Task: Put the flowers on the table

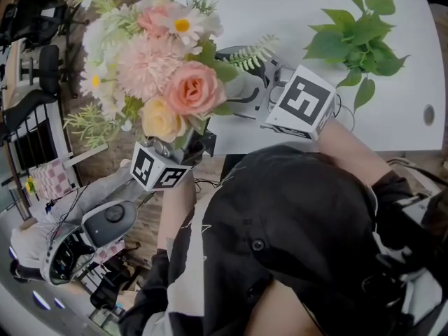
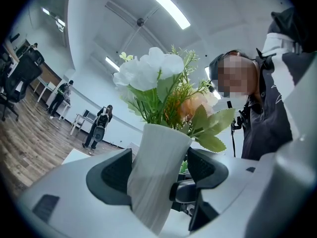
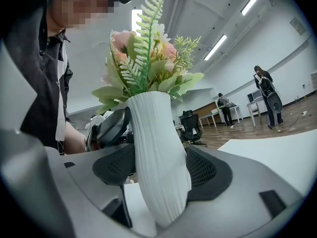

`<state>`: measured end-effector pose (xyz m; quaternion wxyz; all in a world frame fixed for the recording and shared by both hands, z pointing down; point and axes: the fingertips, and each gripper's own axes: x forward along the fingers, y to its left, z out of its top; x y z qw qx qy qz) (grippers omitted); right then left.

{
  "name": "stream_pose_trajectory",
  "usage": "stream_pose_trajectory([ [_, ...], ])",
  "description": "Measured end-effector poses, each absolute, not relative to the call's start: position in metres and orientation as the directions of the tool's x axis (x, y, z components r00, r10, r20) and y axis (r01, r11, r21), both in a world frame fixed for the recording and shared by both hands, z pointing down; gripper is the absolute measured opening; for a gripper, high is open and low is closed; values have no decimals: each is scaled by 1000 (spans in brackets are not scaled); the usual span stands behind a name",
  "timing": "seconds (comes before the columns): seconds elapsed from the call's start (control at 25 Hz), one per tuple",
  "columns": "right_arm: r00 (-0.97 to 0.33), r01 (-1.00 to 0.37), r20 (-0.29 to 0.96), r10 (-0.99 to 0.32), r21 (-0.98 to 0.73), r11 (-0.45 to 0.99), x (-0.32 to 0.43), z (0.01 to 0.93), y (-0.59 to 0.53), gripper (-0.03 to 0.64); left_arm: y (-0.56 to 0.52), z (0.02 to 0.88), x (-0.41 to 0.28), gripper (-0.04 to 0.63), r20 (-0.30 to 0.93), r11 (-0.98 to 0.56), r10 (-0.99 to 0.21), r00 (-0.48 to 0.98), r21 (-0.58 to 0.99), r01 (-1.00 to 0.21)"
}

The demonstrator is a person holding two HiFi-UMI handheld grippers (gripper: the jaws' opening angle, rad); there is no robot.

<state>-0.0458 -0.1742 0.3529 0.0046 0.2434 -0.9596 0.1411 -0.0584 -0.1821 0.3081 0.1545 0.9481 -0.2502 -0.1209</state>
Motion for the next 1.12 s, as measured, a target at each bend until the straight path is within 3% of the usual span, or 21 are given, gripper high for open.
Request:
stream_pose_trajectory([
  [0.52,-878,-470,55,-475,-281,837,-44,353,-176,327,-180,314,-63,350,-99,-802,-552,828,335,-495],
  [0.8,-875,-478,58,-481,-271,836,-39,356,-174,327,-165,313,-92,247,-94,-762,-595,798,381,-523],
  [1.04,-877,-480,111,-467,-245,843,-38,351,-176,327,-131,292,-112,229,-30,-786,-571,821,308,-536],
  [1.12,-880,-475,112,-462,-236,848,-42,360,-177,327,-113,296,-134,134,31,-765,-606,795,250,-594],
])
